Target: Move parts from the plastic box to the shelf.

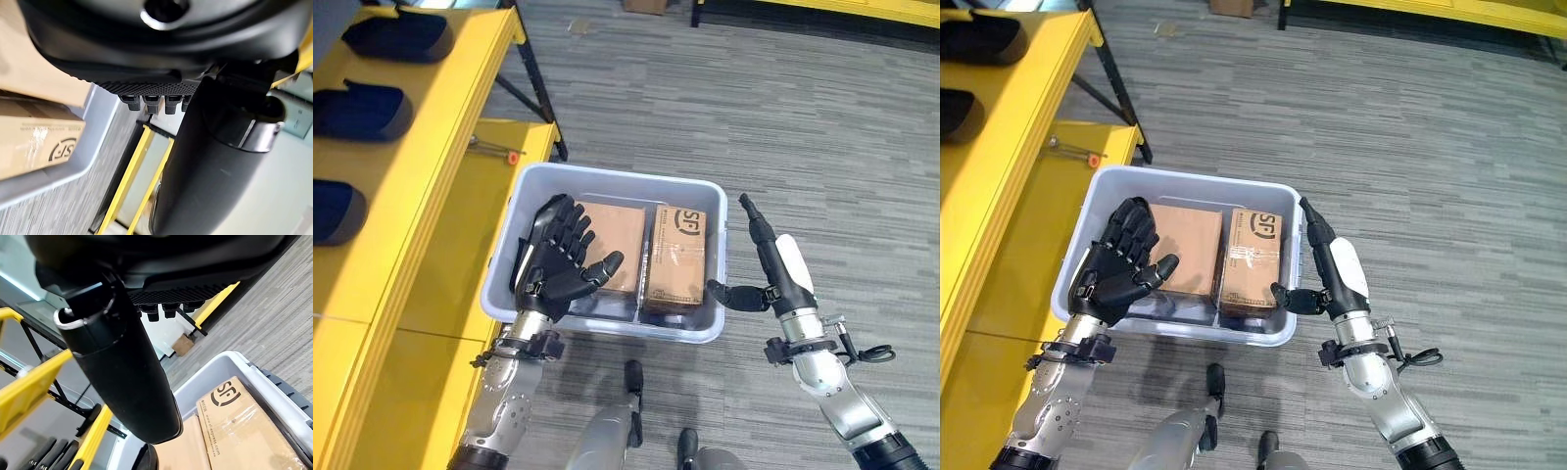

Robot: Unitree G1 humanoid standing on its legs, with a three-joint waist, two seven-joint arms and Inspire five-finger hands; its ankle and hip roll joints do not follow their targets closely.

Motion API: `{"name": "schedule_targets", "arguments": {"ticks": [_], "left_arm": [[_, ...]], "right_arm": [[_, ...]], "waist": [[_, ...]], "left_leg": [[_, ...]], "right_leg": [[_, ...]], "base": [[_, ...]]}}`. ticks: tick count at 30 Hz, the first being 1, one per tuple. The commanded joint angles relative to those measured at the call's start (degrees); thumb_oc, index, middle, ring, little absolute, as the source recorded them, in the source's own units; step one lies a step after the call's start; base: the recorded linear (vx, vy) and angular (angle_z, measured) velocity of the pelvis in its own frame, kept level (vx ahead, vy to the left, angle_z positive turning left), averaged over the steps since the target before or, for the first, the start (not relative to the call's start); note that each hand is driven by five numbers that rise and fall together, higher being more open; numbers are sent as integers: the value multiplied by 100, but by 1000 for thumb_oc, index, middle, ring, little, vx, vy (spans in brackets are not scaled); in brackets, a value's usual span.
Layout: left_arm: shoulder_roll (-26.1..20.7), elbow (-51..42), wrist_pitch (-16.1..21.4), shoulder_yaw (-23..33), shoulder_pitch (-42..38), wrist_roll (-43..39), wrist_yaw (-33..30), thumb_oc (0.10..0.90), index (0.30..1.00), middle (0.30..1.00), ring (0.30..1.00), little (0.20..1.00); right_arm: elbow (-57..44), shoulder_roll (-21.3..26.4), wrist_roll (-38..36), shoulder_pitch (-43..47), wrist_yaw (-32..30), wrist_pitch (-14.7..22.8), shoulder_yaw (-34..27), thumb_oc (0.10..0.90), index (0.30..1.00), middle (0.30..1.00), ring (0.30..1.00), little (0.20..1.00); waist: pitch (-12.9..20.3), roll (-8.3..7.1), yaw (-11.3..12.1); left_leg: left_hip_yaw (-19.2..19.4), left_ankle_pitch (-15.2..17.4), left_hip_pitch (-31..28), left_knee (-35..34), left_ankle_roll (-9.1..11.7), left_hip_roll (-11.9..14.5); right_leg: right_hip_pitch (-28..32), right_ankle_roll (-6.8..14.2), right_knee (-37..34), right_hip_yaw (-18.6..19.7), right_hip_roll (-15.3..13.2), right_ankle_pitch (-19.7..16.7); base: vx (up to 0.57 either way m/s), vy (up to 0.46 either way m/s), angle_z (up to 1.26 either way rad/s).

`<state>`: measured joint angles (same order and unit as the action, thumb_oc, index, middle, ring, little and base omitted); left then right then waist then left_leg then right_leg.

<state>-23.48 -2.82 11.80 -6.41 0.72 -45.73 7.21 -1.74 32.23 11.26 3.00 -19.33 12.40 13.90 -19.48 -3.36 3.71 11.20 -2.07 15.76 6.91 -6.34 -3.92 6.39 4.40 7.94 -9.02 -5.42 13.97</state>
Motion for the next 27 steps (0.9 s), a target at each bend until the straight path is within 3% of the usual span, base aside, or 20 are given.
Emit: {"name": "schedule_targets", "arguments": {"ticks": [1,3,5,7,9,11,13,14,23,27], "left_arm": [[-67,-757,165,383,-107,203,441,900,1000,1000,1000,1000],[59,-766,82,387,24,300,436,900,1000,1000,1000,1000],[67,-803,117,402,154,308,423,900,1000,1000,1000,1000],[-1,-761,165,434,216,258,390,900,1000,1000,1000,1000],[-57,-702,155,459,166,238,404,900,1000,1000,1000,1000],[-87,-670,88,449,73,227,334,900,1000,1000,1000,1000],[-79,-704,51,416,63,268,220,900,1000,1000,1000,1000],[-68,-733,102,361,149,253,165,900,1000,1000,1000,1000],[24,-929,15,181,374,115,161,900,1000,1000,1000,1000],[20,-933,35,225,415,61,155,900,1000,1000,1000,1000]], "right_arm": [[-367,-95,69,245,-246,252,-405,900,1000,1000,1000,1000],[-408,-215,155,69,-43,246,-444,900,1000,1000,1000,1000],[-464,-249,160,-38,23,242,-464,900,1000,1000,1000,1000],[-461,-217,62,-123,80,309,-492,900,1000,1000,1000,1000],[-461,-159,-25,-132,95,389,-512,900,1000,1000,1000,1000],[-488,-101,-123,-129,180,377,-522,900,1000,1000,1000,1000],[-553,-103,-108,-181,259,405,-521,900,1000,1000,1000,1000],[-639,-67,-39,-297,357,412,-514,900,1000,1000,1000,1000],[-533,141,-168,-233,444,102,-373,900,1000,1000,1000,1000],[-470,160,-148,-305,411,160,-341,900,1000,1000,1000,1000]], "waist": [[385,-69,-56],[430,1,-158],[410,35,-245],[366,91,-381],[340,121,-463],[354,109,-591],[347,119,-714],[451,154,-742],[672,254,-688],[683,281,-710]], "left_leg": [[314,281,-143,68,174,345],[325,378,-562,-195,40,323],[289,381,-787,-367,47,352],[86,305,-1101,-638,183,467],[-71,254,-1262,-812,290,575],[-203,246,-1435,-936,381,604],[-314,321,-1661,-1032,392,602],[-419,256,-1751,-1175,494,655],[-379,144,-1785,-1191,756,805],[-319,124,-1818,-1191,782,839]], "right_leg": [[-190,200,1803,24,-353,-1424],[-868,320,3210,81,-292,-1800],[-1170,278,3331,88,-193,-1625],[-1536,134,2397,30,-112,-1208],[-1577,105,1537,56,-115,-1151],[-1601,180,300,223,-122,-1421],[-1783,296,119,443,-172,-1869],[-1547,266,-348,492,-100,-1791],[-869,152,-847,251,-148,-1729],[-773,136,-833,207,-179,-1663]], "base": [[192,179,40],[251,180,27],[157,-29,0],[117,-242,-9],[79,-274,10],[95,-290,30],[102,-275,34],[86,-269,47],[52,-86,16],[35,12,7]]}}
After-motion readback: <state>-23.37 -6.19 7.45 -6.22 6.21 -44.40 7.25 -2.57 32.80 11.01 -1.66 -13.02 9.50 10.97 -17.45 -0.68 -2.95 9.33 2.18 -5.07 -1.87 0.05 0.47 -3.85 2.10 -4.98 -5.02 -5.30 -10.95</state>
